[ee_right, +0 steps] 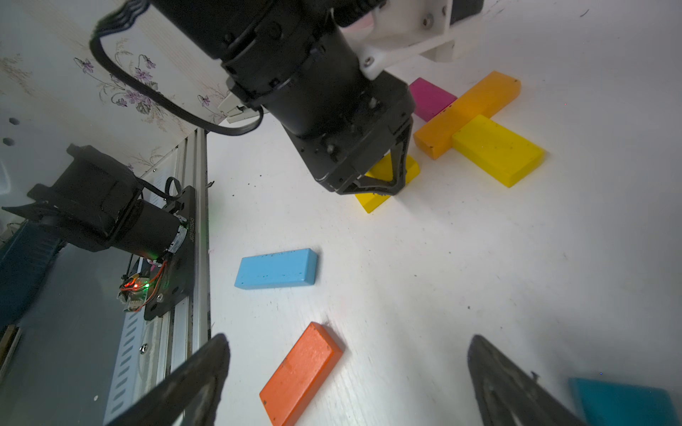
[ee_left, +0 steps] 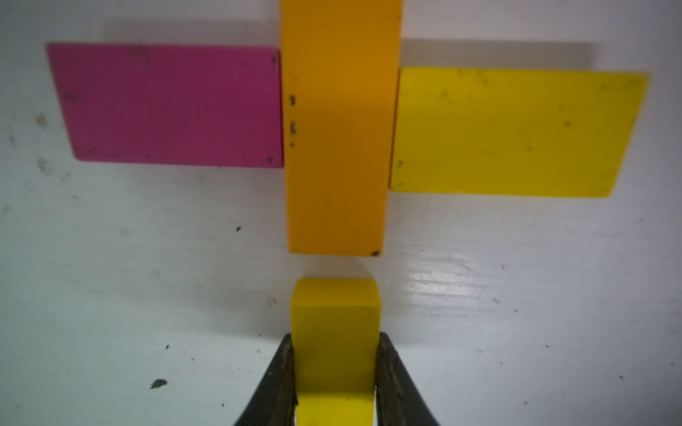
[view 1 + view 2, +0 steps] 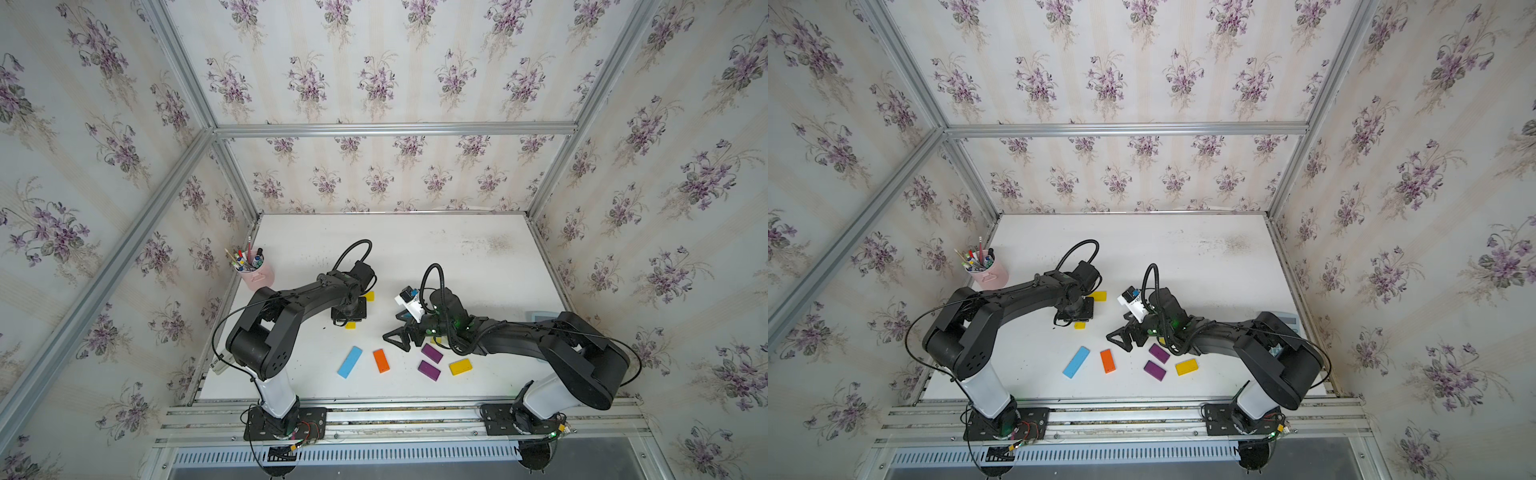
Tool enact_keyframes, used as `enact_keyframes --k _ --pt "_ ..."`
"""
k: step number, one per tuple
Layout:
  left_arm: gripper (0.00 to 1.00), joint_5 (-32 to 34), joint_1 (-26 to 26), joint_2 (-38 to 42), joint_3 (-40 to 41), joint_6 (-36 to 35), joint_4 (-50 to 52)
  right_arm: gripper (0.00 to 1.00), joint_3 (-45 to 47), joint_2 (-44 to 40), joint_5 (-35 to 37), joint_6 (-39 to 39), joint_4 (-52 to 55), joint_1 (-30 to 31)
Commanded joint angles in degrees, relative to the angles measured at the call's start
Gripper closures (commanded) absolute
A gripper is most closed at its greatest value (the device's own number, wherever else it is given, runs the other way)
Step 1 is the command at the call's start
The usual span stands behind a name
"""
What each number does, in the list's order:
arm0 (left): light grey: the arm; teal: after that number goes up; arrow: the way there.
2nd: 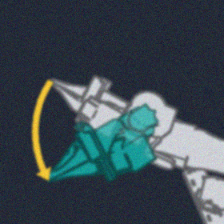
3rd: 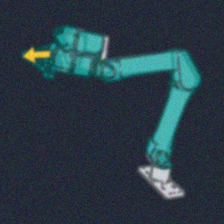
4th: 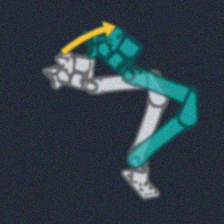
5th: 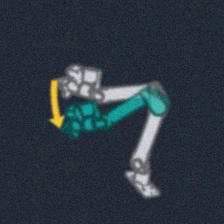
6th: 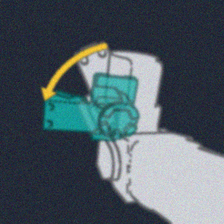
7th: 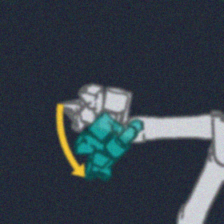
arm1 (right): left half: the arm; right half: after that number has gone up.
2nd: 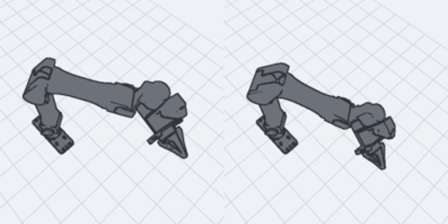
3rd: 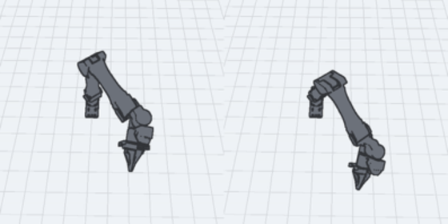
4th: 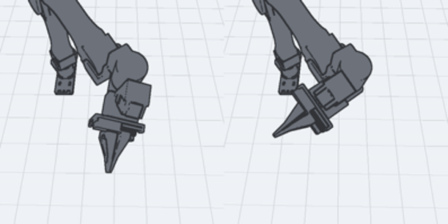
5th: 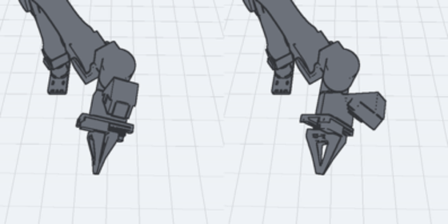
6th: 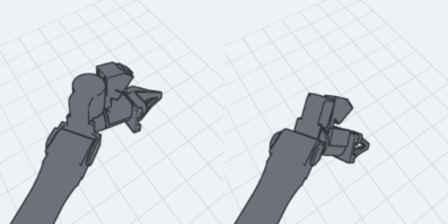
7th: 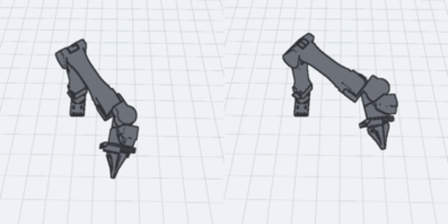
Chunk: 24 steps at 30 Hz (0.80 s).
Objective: Assemble the letter t with building blocks
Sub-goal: Assemble the building block at the center of the board.
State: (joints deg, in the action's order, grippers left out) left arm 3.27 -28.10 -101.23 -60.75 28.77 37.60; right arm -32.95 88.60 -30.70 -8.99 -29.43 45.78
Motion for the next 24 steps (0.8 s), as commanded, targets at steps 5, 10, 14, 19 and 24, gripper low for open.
enact_keyframes --k 5,10,14,19,24 --pt "0.76 0.73 0.41 -0.81 -0.16 -0.34 -0.46 0.0 -0.45 0.36 -0.15 0.89 -0.54 0.01" --pt "0.76 0.82 0.83 -1.25 -0.47 -0.64 -0.35 0.0 -0.61 0.57 -0.15 0.95 -0.36 0.01" --pt "0.76 0.86 1.03 -1.49 -0.9 -0.98 -0.23 0.0 -0.67 0.61 -0.15 1.01 -0.21 -0.03" --pt "0.76 1.04 1.11 -2.15 -1.56 -1.52 0.38 0.0 -0.8 0.67 -0.09 1.22 0.07 -0.08" --pt "0.76 1.13 1.2 -2.3 -1.65 -1.53 0.47 0.0 -0.89 0.78 -0.15 1.26 0.34 -0.07"
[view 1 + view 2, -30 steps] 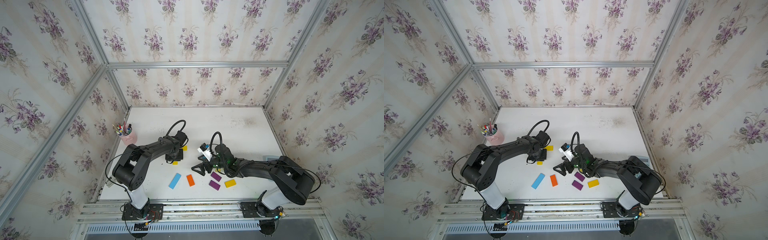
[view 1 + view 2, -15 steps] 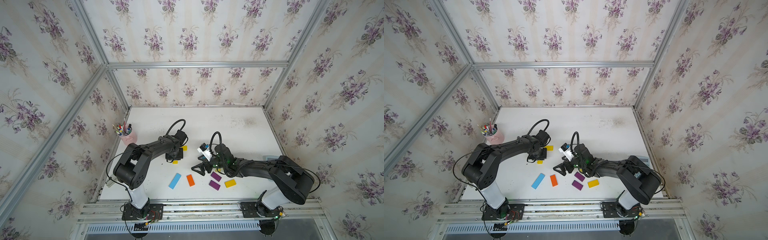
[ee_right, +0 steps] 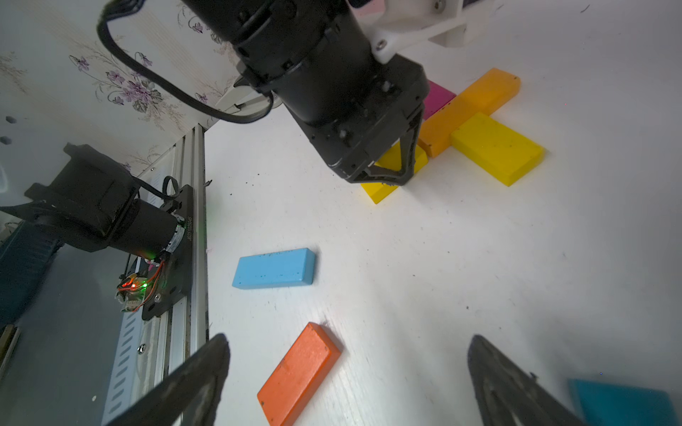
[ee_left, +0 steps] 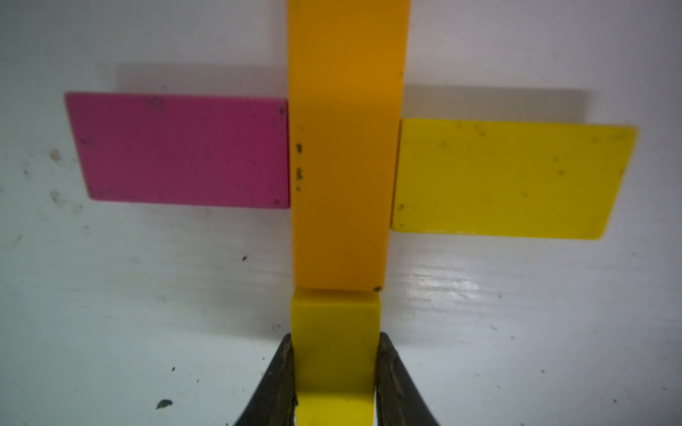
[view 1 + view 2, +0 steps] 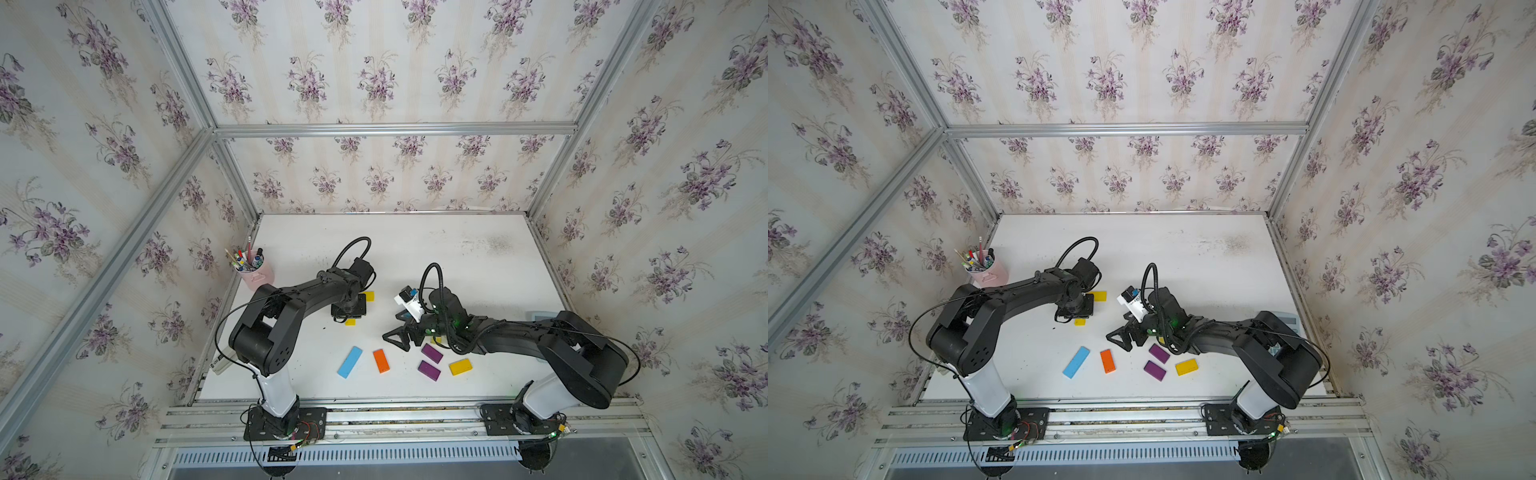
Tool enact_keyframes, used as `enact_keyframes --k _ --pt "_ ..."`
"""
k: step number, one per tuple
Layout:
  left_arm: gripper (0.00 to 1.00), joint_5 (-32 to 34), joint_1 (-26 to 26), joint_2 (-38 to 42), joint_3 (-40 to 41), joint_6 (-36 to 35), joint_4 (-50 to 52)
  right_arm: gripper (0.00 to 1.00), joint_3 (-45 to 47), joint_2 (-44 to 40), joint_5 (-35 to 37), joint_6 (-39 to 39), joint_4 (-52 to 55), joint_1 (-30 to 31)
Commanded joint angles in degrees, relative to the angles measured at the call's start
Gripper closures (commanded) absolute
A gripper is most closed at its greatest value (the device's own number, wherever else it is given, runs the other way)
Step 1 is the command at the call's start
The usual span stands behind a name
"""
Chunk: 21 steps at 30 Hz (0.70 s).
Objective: Assemble the letter t with building blocks
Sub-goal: Assemble the building block at the center of the board.
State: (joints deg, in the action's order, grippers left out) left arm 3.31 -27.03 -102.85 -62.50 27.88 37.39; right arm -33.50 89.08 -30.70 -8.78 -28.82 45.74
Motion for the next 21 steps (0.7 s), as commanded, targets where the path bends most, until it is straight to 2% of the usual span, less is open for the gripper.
enact_keyframes --k 1,17,21 --pt "0.76 1.08 0.17 -0.73 0.01 -0.59 0.74 0.0 -0.43 0.39 -0.23 1.04 -0.27 -0.04" --pt "0.76 1.08 0.75 -1.32 -0.59 -1.25 0.7 0.0 -0.78 0.76 -0.42 1.22 0.25 -0.03" --pt "0.7 1.01 0.77 -1.43 -0.87 -1.24 0.93 0.0 -0.87 0.89 -0.59 1.24 0.34 -0.05"
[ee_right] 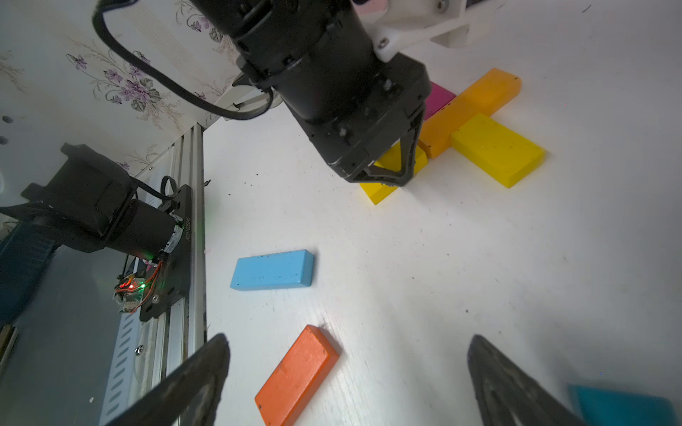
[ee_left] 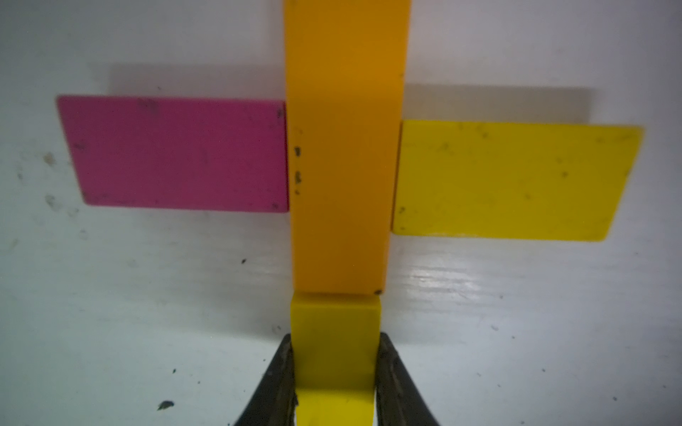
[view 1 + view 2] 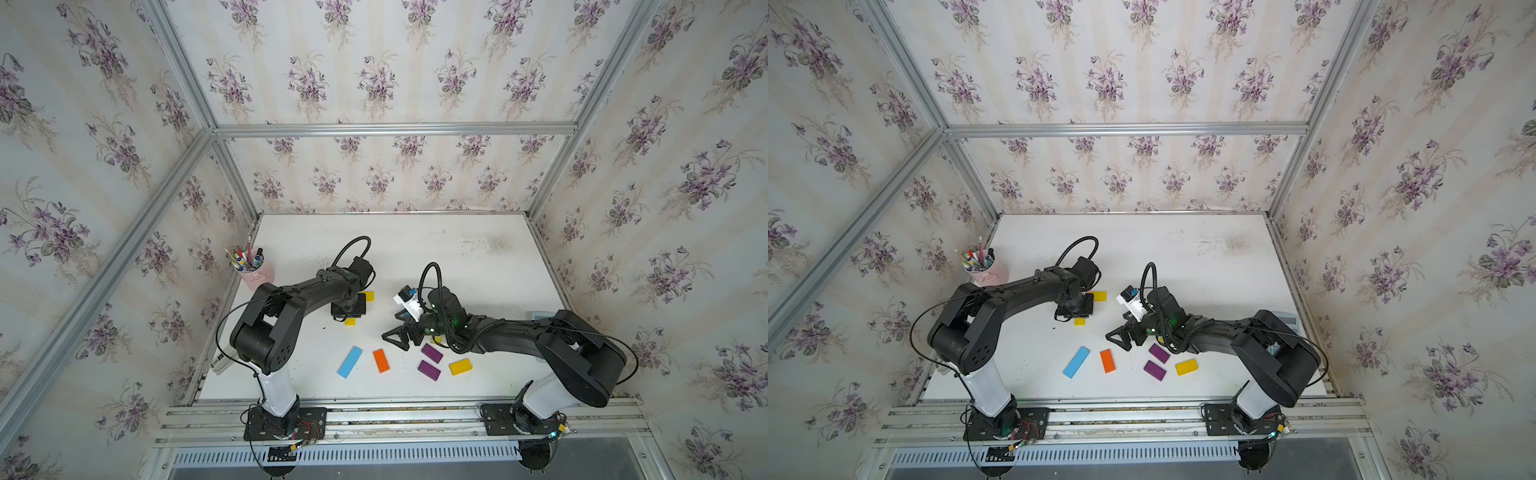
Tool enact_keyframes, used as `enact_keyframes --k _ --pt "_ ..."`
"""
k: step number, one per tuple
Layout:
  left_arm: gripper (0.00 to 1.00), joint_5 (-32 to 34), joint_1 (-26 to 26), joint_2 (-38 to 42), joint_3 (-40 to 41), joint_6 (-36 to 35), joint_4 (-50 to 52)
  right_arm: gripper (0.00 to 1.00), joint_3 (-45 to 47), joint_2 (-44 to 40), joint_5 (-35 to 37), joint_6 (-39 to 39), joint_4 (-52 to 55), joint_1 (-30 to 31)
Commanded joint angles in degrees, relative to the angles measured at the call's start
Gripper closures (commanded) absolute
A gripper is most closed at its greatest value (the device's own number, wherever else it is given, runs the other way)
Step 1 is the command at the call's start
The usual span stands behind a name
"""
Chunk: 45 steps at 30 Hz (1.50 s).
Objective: Assemble the letter t with building blocks
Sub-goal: Assemble the building block at the center of the board.
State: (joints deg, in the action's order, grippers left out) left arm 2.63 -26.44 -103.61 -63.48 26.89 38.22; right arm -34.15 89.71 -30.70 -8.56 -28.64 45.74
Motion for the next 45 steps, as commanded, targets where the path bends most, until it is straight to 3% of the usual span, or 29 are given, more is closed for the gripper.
enact_keyframes --k 1,3,8,29,45 --pt "0.66 1.67 0.16 -0.8 0.12 -0.17 0.2 0.0 -0.21 0.2 -0.59 1.0 0.12 -0.03" --pt "0.56 1.63 0.16 -0.8 0.03 -0.13 0.55 0.0 -0.27 0.18 -0.68 1.02 0.21 -0.03" --pt "0.46 0.79 0.16 -0.54 0.46 0.26 0.38 0.0 -0.3 0.12 -0.85 1.01 0.25 -0.03" --pt "0.52 -0.71 -0.67 1.4 2.77 2.27 0.69 0.0 -0.39 0.2 -1.57 0.76 0.25 -0.03" --pt "0.63 -0.08 -0.63 0.61 0.57 1.63 1.42 0.0 -0.91 0.88 -2.0 0.9 0.77 -0.03"
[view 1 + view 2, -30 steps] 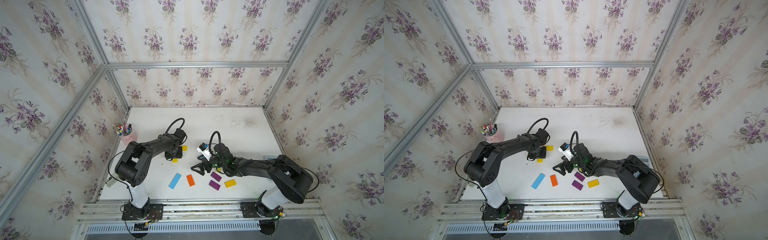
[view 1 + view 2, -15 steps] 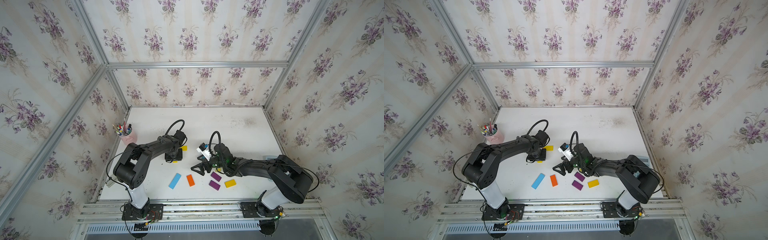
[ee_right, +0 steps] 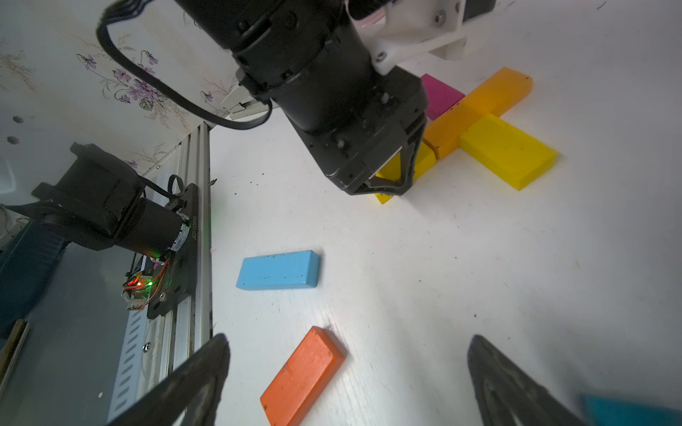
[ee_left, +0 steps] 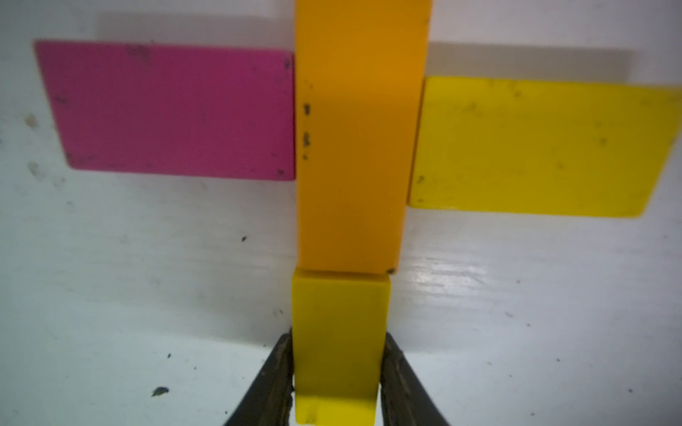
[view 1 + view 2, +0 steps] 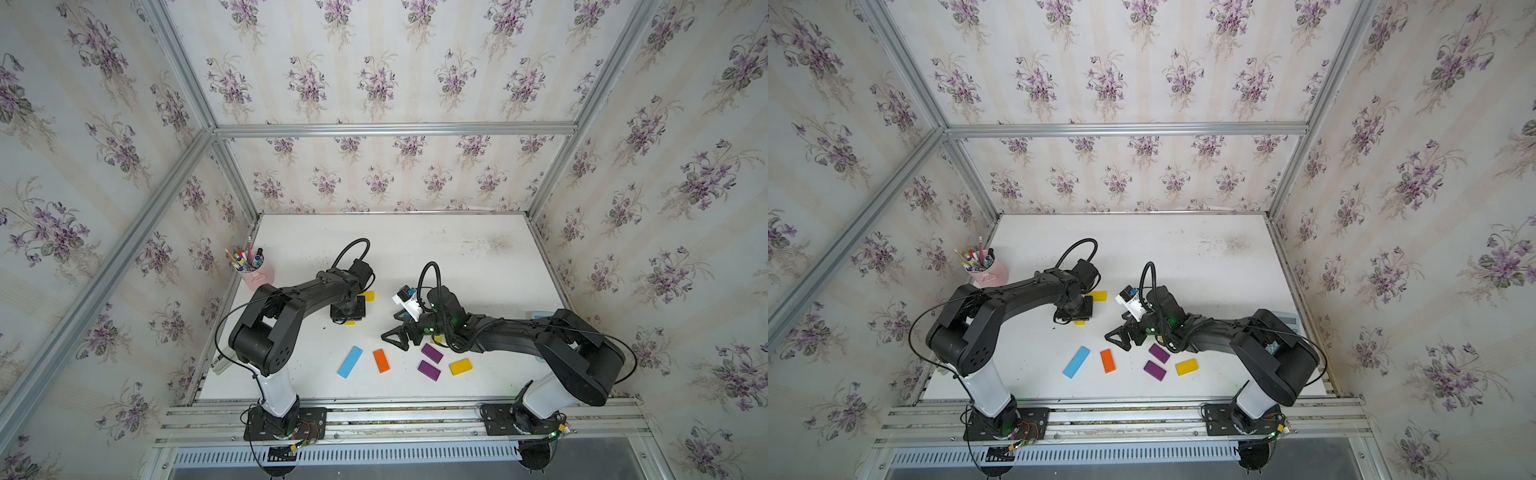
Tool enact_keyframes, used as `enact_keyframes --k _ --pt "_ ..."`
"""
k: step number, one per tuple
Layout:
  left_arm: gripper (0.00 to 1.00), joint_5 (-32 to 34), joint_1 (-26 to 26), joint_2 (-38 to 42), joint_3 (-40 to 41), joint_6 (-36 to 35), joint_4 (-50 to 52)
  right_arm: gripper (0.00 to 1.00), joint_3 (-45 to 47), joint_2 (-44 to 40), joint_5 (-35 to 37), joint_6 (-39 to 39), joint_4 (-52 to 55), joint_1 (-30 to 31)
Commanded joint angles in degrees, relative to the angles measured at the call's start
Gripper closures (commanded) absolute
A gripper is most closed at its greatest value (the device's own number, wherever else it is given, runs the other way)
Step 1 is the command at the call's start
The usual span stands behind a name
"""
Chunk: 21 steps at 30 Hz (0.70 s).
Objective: Assemble the letter t with building blocks
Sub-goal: Assemble the building block at the center of the board.
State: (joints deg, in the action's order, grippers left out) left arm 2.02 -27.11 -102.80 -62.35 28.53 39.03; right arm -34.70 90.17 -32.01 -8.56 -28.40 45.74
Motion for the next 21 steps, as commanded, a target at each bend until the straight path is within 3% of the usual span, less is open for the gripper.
enact_keyframes --k 1,16,21 --pt "0.63 0.44 0.02 -0.29 -0.67 -0.14 0.61 0.0 -0.37 0.38 -0.69 0.91 0.54 -0.09" --pt "0.64 0.77 0.0 -0.94 -1.28 -0.8 1.82 0.0 -0.72 0.99 -1.03 1.04 0.89 -0.03" --pt "0.57 1.31 0.04 -1.19 -1.11 -1.37 2.62 0.0 -0.81 1.16 -1.3 1.0 0.97 -0.04"
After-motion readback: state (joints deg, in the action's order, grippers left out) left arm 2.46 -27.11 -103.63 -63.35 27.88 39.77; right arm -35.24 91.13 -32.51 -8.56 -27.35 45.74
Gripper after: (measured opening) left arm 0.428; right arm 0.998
